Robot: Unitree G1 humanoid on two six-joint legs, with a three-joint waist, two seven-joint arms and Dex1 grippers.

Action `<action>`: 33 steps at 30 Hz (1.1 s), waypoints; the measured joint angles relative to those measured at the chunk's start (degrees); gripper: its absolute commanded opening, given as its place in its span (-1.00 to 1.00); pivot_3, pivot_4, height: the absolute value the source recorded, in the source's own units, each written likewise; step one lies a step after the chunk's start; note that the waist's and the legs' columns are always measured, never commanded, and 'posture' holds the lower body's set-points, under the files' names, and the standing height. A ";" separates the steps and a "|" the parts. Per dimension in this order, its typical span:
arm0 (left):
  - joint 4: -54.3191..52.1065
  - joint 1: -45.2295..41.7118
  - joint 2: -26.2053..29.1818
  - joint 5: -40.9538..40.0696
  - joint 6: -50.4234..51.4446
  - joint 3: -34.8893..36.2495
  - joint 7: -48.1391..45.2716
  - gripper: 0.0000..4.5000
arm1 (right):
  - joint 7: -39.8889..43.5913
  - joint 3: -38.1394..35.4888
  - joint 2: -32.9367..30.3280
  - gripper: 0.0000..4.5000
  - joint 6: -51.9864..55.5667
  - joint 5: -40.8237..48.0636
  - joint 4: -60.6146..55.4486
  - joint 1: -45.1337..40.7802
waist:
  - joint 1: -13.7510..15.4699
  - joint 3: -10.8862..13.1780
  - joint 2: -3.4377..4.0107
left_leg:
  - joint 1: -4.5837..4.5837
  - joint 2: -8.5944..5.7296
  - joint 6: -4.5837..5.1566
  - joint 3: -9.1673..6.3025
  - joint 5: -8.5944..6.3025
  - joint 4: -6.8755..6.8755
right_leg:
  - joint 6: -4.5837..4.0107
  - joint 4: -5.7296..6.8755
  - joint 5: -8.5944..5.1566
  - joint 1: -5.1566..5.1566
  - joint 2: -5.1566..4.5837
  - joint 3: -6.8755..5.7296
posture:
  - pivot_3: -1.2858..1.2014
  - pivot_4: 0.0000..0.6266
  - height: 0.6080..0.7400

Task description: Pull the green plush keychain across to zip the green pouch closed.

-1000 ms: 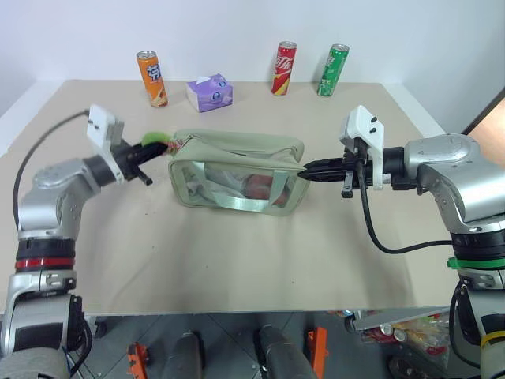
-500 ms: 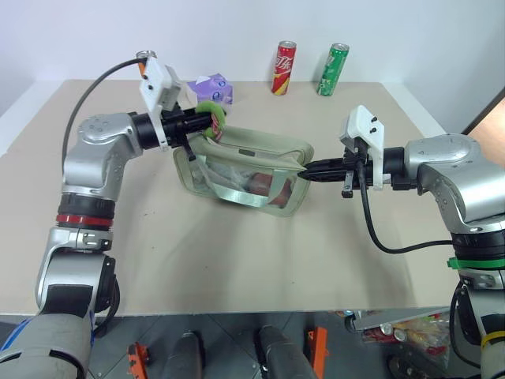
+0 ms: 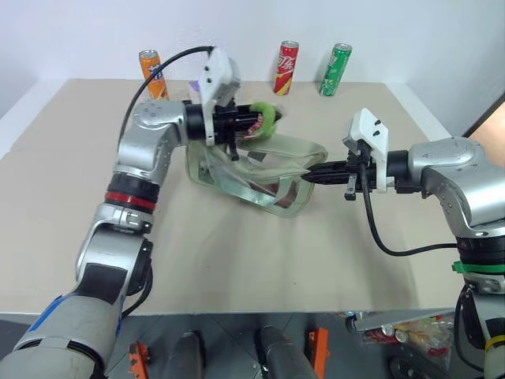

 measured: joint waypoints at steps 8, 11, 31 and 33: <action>3.97 -0.08 0.34 5.63 -5.43 -3.01 -2.28 -0.96 | -0.15 0.01 0.03 -1.00 0.13 0.46 -0.33 0.15 | 0.24 -0.02 0.04 | -0.06 -0.07 0.01 -0.04 0.01 0.14 | 0.06 0.00 0.01 0.07 -0.04 0.02 | 0.03 -0.52 1.00; 4.65 -0.27 0.48 5.52 -5.46 -2.33 -2.06 -0.96 | -0.20 0.00 0.03 -1.00 0.13 0.55 -0.50 0.15 | 0.23 -0.02 0.04 | -0.11 -0.11 0.01 -0.02 0.01 0.16 | 0.12 -0.04 0.01 0.07 -0.09 0.04 | 0.03 -0.52 1.00; 7.96 -2.40 8.18 0.53 -0.32 9.00 5.52 0.11 | -0.41 0.20 1.16 -1.00 -0.86 1.06 -0.35 -0.22 | -0.01 0.00 0.06 | -0.05 -0.06 0.02 -0.05 0.00 0.11 | 0.13 -0.01 0.01 0.05 -0.03 0.03 | 0.03 -0.52 1.00; 7.89 -1.80 8.18 0.53 -0.28 8.96 5.48 0.37 | -0.35 0.25 1.18 -1.00 -0.97 1.05 -0.34 -0.23 | -0.03 0.00 0.06 | -0.05 -0.06 0.02 -0.05 0.00 0.11 | 0.13 -0.01 0.01 0.05 -0.03 0.03 | 0.03 -0.52 1.00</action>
